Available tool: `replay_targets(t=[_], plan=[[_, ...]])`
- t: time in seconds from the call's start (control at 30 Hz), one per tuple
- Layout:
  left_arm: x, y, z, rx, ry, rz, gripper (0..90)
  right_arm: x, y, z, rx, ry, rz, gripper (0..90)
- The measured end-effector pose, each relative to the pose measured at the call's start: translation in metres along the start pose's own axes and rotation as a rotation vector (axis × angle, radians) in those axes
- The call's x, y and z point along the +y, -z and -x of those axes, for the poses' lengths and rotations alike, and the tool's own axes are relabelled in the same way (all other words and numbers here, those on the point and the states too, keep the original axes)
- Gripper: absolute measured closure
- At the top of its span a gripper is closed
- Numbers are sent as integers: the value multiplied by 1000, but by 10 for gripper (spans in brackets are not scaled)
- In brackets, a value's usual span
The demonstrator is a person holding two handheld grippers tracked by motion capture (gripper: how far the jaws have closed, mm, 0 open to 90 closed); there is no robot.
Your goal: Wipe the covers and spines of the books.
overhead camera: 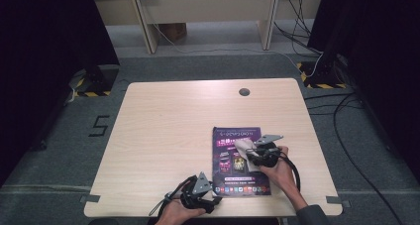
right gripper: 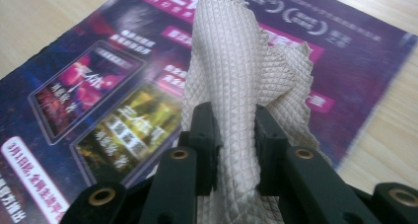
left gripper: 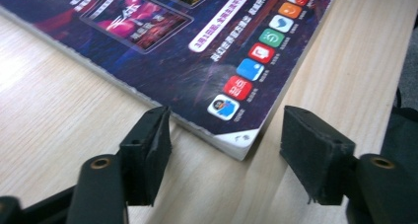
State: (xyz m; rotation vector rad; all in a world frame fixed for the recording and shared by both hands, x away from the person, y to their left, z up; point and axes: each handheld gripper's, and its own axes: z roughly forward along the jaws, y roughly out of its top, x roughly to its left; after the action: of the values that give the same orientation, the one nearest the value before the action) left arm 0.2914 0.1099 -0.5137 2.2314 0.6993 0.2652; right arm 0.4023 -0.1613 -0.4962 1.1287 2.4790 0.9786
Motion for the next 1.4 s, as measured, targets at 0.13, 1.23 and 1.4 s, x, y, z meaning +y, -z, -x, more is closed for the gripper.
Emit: replay_targets(t=[0.13, 1.23, 1.4], plan=[[-2, 6, -3, -6, 19, 2, 285, -1, 1, 2, 4, -19, 1, 753], [-13, 27, -9, 15, 64, 11, 206, 20, -24, -44, 77, 65, 4, 754], [-13, 26, -9, 17, 64, 11, 204, 26, -31, -59, 113, 95, 5, 754]])
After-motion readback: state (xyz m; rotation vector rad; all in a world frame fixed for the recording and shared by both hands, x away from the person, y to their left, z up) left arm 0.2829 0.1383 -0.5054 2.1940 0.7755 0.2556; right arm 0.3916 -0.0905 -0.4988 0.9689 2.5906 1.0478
